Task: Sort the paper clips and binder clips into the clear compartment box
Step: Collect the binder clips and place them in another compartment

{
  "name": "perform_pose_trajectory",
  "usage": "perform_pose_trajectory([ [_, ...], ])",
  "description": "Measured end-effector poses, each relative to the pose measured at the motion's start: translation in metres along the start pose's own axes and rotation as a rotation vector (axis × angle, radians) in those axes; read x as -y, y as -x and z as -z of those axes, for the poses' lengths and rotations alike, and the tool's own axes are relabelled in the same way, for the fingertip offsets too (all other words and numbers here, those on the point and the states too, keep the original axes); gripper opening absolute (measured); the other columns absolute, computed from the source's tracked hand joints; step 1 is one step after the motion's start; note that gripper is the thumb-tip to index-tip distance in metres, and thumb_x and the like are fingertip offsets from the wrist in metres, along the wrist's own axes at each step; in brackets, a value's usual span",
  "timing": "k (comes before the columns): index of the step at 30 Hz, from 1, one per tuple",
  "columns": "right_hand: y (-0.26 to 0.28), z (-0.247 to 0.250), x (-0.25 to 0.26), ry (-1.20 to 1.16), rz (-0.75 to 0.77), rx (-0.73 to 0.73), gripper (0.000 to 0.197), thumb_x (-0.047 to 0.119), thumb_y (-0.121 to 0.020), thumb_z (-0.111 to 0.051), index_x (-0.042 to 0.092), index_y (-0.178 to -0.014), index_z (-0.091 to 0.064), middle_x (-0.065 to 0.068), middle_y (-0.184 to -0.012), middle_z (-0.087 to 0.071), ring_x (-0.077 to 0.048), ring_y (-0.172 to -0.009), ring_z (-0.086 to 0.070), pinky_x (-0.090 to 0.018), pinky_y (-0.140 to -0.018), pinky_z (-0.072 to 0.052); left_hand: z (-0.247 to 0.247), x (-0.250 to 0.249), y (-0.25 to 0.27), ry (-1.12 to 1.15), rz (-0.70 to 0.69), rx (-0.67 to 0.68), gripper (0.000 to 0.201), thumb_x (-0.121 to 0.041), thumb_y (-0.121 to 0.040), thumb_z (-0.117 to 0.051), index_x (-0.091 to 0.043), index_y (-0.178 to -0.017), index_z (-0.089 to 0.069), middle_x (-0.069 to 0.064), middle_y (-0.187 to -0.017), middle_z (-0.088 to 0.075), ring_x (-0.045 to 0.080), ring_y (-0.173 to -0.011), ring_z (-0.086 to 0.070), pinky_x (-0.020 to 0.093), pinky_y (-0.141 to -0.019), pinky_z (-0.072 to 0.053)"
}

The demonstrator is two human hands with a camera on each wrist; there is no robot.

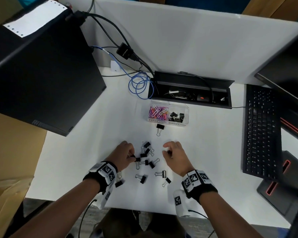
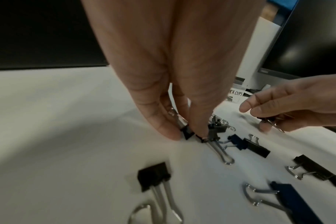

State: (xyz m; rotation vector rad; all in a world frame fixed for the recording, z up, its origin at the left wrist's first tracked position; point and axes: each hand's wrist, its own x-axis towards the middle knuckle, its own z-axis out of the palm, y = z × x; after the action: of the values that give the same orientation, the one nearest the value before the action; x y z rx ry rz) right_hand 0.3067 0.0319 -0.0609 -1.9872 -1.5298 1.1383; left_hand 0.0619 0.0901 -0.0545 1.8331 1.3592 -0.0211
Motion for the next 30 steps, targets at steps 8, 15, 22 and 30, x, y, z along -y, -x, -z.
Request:
perform_pose_trajectory([
  [8, -0.001, 0.000, 0.004, -0.318, -0.214, -0.007, 0.020, 0.010, -0.096, -0.047, 0.018, -0.108, -0.060, -0.007, -0.104, -0.047, -0.020, -0.079, -0.070, -0.007, -0.061, -0.044, 0.012, 0.003, -0.004, 0.168, 0.125, -0.098, 0.017, -0.014, -0.091, -0.055, -0.014, -0.104, -0.066, 0.003, -0.099, -0.060, 0.014, -0.087, -0.062, 0.019, -0.079, -0.044],
  [15, -0.007, 0.003, 0.014, -0.696, -0.422, -0.043, 0.026, 0.011, -0.100, -0.040, 0.006, -0.101, -0.065, -0.007, -0.078, -0.057, -0.018, -0.057, -0.061, -0.019, -0.043, -0.035, 0.020, -0.018, -0.003, 0.216, 0.219, -0.005, 0.024, -0.018, -0.094, -0.042, -0.006, -0.082, -0.059, 0.006, -0.082, -0.058, 0.024, -0.079, -0.059, 0.027, -0.069, -0.043],
  [22, -0.009, 0.013, 0.026, -0.815, -0.524, -0.043, 0.021, 0.014, -0.097, -0.045, 0.007, -0.091, -0.064, -0.003, -0.064, -0.047, -0.013, -0.049, -0.043, -0.018, -0.039, -0.028, 0.000, -0.011, -0.001, -0.325, -0.068, 0.202, 0.041, -0.028, -0.081, -0.071, -0.012, -0.110, -0.046, 0.005, -0.110, -0.040, 0.021, -0.091, -0.053, 0.028, -0.077, -0.042],
  [30, -0.008, 0.022, 0.024, -0.908, -0.570, -0.062, 0.015, 0.011, -0.095, -0.048, 0.004, -0.094, -0.061, -0.005, -0.066, -0.046, -0.015, -0.053, -0.047, -0.027, -0.049, -0.028, 0.004, -0.007, -0.009, -0.369, -0.045, 0.304, 0.034, -0.033, -0.093, -0.055, -0.006, -0.111, -0.046, 0.007, -0.110, -0.039, 0.024, -0.093, -0.049, 0.032, -0.081, -0.040],
])
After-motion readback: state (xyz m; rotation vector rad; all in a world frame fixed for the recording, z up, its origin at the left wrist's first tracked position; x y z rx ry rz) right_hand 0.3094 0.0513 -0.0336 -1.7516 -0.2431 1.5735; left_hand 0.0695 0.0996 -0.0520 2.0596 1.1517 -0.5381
